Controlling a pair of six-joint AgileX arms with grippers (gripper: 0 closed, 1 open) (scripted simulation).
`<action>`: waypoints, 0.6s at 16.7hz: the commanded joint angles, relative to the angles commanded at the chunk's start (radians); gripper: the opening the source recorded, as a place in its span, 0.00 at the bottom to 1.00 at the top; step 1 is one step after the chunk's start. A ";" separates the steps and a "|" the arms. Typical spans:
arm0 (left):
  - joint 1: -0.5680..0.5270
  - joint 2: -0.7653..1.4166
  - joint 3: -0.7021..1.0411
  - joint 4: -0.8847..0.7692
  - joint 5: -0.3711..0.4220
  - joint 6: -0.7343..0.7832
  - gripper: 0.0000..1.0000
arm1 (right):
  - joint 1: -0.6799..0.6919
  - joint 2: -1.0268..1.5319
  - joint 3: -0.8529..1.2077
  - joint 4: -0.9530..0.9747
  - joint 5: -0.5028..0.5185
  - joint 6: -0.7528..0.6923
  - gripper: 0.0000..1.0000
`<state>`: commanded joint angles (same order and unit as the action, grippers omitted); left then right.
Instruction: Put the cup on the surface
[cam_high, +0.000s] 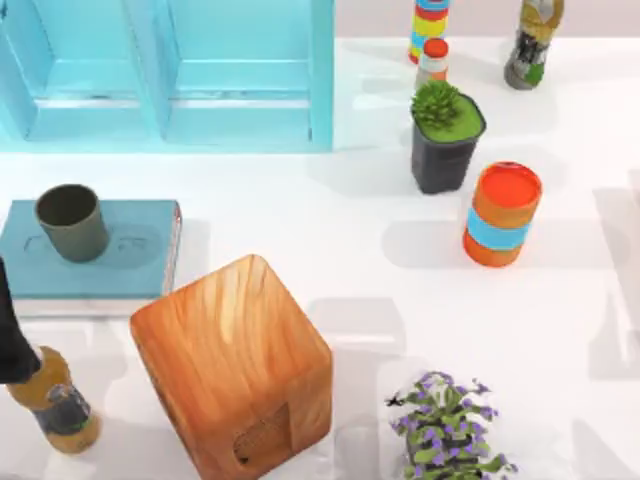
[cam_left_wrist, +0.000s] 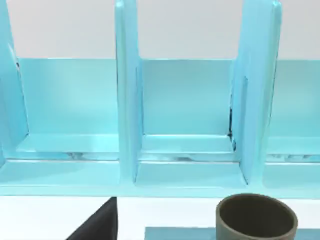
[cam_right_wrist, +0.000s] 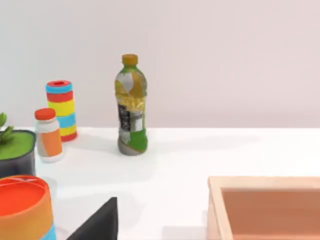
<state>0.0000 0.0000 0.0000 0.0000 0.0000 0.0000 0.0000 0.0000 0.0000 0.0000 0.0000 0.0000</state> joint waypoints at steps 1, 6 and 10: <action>0.000 0.000 0.000 0.000 0.000 0.000 1.00 | 0.000 0.000 0.000 0.000 0.000 0.000 1.00; -0.014 0.103 0.095 -0.097 0.001 -0.007 1.00 | 0.000 0.000 0.000 0.000 0.000 0.000 1.00; -0.035 0.374 0.330 -0.318 -0.007 -0.027 1.00 | 0.000 0.000 0.000 0.000 0.000 0.000 1.00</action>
<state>-0.0349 0.3739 0.3298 -0.3185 -0.0068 -0.0271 0.0000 0.0000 0.0000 0.0000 0.0000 0.0000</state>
